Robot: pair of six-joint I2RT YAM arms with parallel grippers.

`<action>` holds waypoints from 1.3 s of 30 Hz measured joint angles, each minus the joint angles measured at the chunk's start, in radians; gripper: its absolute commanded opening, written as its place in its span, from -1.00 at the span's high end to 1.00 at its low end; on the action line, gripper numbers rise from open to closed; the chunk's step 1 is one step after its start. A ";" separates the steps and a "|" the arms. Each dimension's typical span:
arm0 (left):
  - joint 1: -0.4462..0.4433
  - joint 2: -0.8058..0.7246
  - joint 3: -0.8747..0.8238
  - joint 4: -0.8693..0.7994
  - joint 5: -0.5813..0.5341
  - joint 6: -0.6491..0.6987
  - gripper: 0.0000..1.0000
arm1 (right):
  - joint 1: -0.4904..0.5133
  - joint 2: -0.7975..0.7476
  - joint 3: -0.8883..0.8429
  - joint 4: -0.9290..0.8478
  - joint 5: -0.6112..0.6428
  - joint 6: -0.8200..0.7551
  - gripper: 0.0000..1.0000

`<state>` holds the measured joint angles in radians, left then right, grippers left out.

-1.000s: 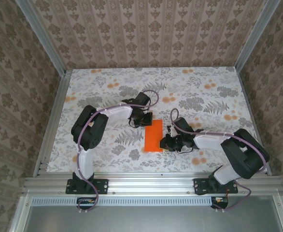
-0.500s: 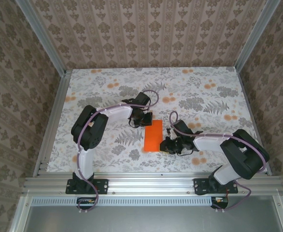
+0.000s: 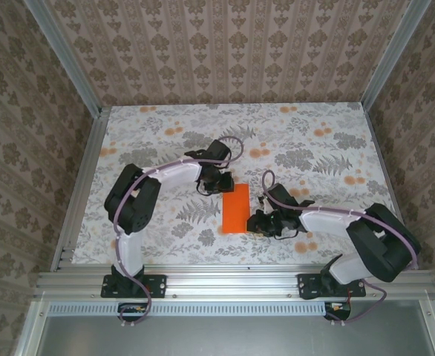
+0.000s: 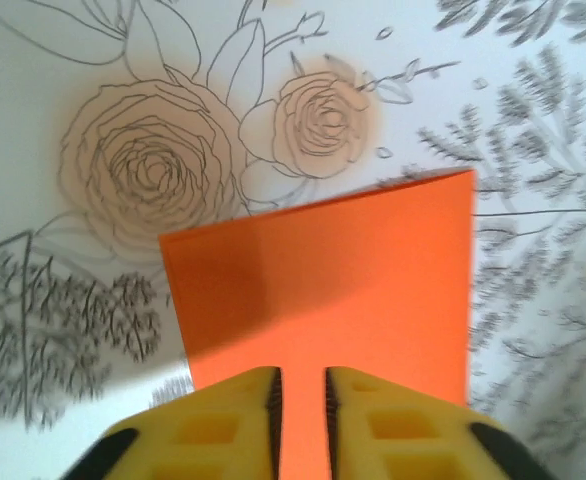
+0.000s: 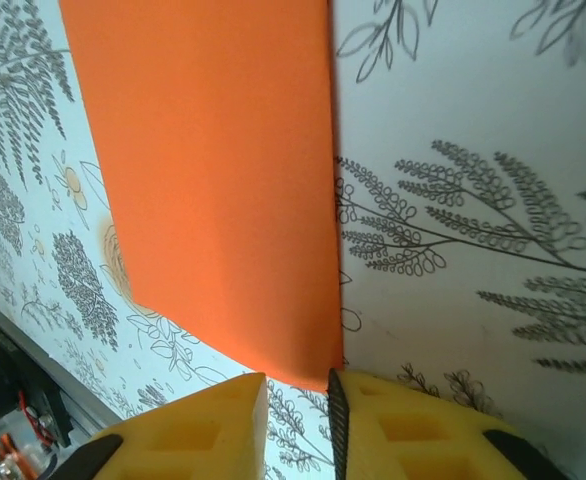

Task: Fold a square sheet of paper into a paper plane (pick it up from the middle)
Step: Fold the square sheet of paper in half at the center of the table.

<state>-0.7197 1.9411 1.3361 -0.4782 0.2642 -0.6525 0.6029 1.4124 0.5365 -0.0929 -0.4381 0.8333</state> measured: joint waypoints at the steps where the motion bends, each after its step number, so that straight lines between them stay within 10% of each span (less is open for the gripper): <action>1: -0.001 -0.029 -0.002 -0.005 -0.004 -0.002 0.35 | 0.000 -0.024 0.011 -0.023 0.014 -0.005 0.38; 9: -0.006 -0.330 -0.193 0.025 -0.033 -0.051 0.05 | 0.003 -0.145 0.087 -0.107 0.107 -0.060 0.05; 14: -0.032 -0.454 -0.381 0.040 -0.029 -0.128 0.01 | 0.004 -0.146 0.091 -0.148 0.152 -0.082 0.21; 39: -0.062 -0.463 -0.510 0.212 0.025 -0.276 0.04 | 0.025 0.196 0.268 -0.154 0.170 -0.079 0.27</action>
<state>-0.7818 1.4784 0.8257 -0.2665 0.2893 -0.9287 0.6281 1.6085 0.8043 -0.2470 -0.2680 0.7540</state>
